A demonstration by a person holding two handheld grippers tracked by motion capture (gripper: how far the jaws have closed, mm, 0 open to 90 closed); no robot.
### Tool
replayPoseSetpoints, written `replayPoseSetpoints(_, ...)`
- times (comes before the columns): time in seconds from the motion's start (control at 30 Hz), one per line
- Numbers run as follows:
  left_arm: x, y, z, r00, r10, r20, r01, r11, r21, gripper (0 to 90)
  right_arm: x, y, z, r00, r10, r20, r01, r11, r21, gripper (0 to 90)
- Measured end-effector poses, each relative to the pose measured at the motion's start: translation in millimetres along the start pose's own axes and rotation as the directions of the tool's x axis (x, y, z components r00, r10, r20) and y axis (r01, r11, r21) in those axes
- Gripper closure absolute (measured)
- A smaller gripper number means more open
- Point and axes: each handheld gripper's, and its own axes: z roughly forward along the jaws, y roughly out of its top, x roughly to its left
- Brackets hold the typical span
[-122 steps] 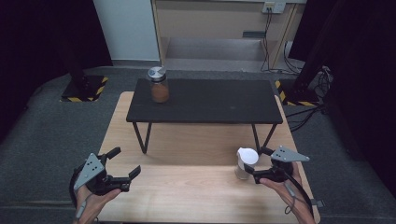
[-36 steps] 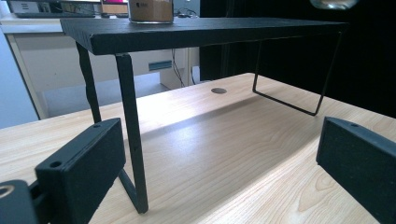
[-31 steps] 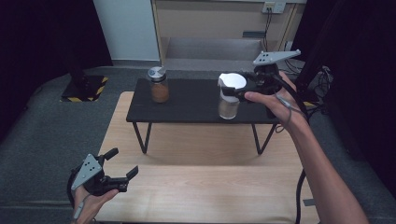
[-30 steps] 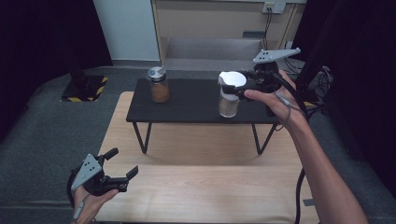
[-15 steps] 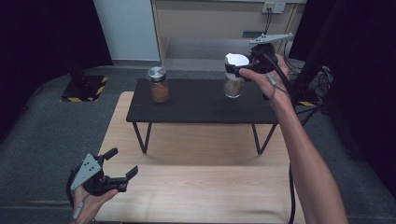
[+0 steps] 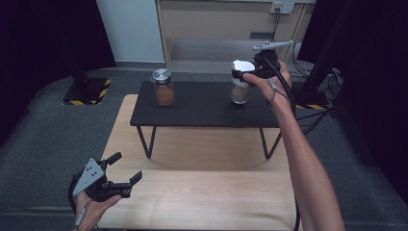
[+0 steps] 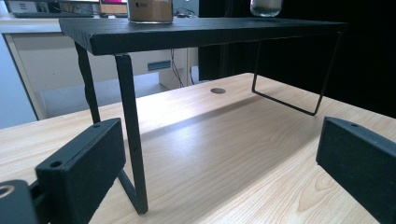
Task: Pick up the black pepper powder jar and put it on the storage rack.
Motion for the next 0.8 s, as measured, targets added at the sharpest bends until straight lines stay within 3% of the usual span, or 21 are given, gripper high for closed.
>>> replayPoseSetpoints(0.4,0.2,0.6,0.8,1.0,0.005,0.003,-0.005,1.0,0.005,0.2,-4.0,-7.5,2.9,0.9994,0.033,-0.007,-0.033,0.999,-0.007,30.7)
replayPoseSetpoints(0.47,-0.1,0.7,0.7,1.0,0.006,0.005,-0.006,1.0,0.004,0.2,-4.0,-8.8,2.9,0.9993,0.037,-0.01,-0.037,0.999,-0.011,22.2)
replayPoseSetpoints(0.53,-0.3,0.7,0.6,1.0,0.007,0.004,-0.007,1.0,0.004,0.2,0.9,-12.4,0.6,0.9986,0.051,0.013,-0.05,0.998,-0.045,14.6)
replayPoseSetpoints(0.6,-0.3,0.6,0.8,1.0,0.006,0.006,-0.006,1.0,0.003,0.2,1.3,-15.8,-3.6,0.9976,0.069,0.007,-0.068,0.994,-0.08,9.3)
replayPoseSetpoints(0.8,-0.3,0.8,0.9,0.9999,0.007,0.011,-0.007,1.0,0.002,0.2,-2.7,-13.0,-25.1,0.9953,0.096,0.014,-0.094,0.986,-0.135,6.5)
